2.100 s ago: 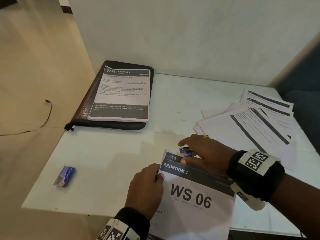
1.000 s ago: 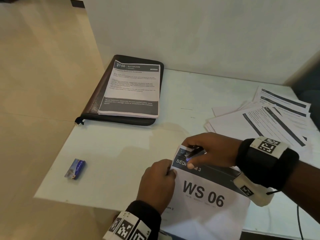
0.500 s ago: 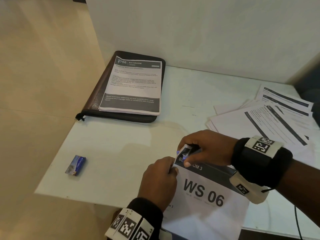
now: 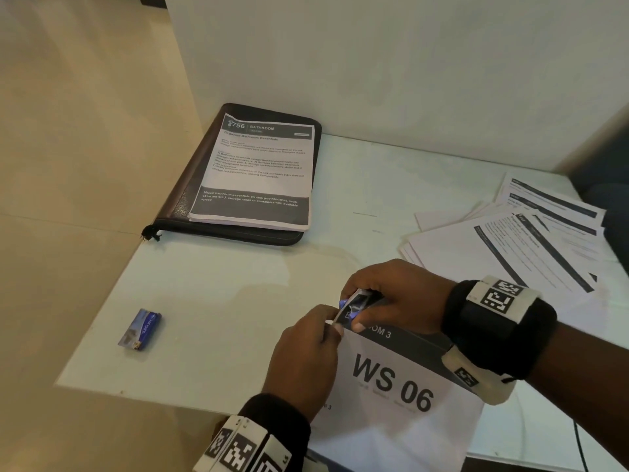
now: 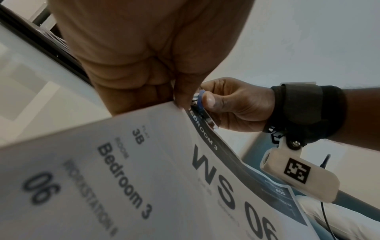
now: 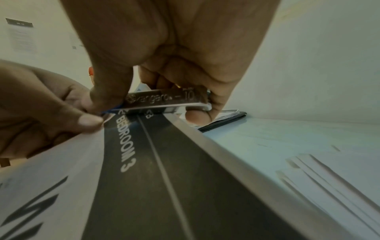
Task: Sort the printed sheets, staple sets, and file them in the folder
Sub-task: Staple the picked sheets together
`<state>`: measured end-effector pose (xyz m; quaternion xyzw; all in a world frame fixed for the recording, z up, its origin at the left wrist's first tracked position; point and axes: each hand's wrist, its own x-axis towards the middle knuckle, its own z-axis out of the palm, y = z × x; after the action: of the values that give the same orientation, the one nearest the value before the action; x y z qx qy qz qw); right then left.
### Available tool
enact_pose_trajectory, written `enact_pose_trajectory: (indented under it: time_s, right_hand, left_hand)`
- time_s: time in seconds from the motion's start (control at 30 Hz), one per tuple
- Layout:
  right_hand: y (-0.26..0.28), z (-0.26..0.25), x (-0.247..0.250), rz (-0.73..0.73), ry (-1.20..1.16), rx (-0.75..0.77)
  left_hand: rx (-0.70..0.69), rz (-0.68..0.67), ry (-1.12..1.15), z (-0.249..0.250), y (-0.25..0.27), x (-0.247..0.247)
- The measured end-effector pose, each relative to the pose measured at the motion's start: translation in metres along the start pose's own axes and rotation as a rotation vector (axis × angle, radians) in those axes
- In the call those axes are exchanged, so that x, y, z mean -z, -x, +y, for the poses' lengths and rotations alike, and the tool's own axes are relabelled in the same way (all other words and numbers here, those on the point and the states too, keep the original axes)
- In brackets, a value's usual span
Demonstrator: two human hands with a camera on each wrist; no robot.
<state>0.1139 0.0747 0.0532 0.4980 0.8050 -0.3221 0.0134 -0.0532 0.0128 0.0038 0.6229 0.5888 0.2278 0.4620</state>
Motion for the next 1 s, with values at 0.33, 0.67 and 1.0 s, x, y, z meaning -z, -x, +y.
enact_pose_trajectory:
  time_s: [0.33,0.67,1.0]
  right_hand:
    - [0.003,0.0,-0.003,-0.002,0.049,0.003]
    - [0.004,0.008,-0.009,0.012,-0.022,-0.004]
    - [0.003,0.017,-0.01,-0.036,-0.083,-0.059]
  left_hand:
    - [-0.109,0.061,0.12,0.003,-0.009,-0.01]
    - [-0.128,0.049,0.063,-0.004,-0.016,-0.015]
    - [0.028,-0.036,0.022,-0.011,-0.019,-0.011]
